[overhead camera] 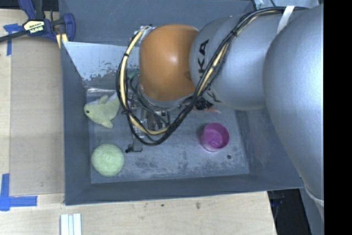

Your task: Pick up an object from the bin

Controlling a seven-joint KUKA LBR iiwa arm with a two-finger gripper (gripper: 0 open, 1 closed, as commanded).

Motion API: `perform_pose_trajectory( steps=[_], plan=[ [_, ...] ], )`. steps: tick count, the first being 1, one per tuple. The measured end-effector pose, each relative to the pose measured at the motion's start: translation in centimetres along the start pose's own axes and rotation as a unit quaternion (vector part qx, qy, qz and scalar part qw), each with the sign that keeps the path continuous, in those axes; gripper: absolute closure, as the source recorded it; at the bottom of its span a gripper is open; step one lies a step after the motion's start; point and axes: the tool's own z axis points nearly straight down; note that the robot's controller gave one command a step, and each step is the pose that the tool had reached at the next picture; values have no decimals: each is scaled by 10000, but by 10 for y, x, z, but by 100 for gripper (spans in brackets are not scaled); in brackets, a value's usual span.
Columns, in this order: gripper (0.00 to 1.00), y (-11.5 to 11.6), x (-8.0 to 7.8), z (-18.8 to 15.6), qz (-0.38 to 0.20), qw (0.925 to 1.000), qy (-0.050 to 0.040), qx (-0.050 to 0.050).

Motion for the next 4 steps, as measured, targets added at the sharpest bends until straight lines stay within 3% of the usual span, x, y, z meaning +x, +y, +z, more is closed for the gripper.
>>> perform_pose_trajectory(
  steps=[1,2,3,4],
  plan=[
    [0,-1,-2,-5,16,10000,-42,-8],
    [0,47,33,58,-351,9994,-60,-11],
    [0,61,37,48,-441,9990,-38,-5],
    [0,60,59,48,-694,9976,-25,0]
  ],
)
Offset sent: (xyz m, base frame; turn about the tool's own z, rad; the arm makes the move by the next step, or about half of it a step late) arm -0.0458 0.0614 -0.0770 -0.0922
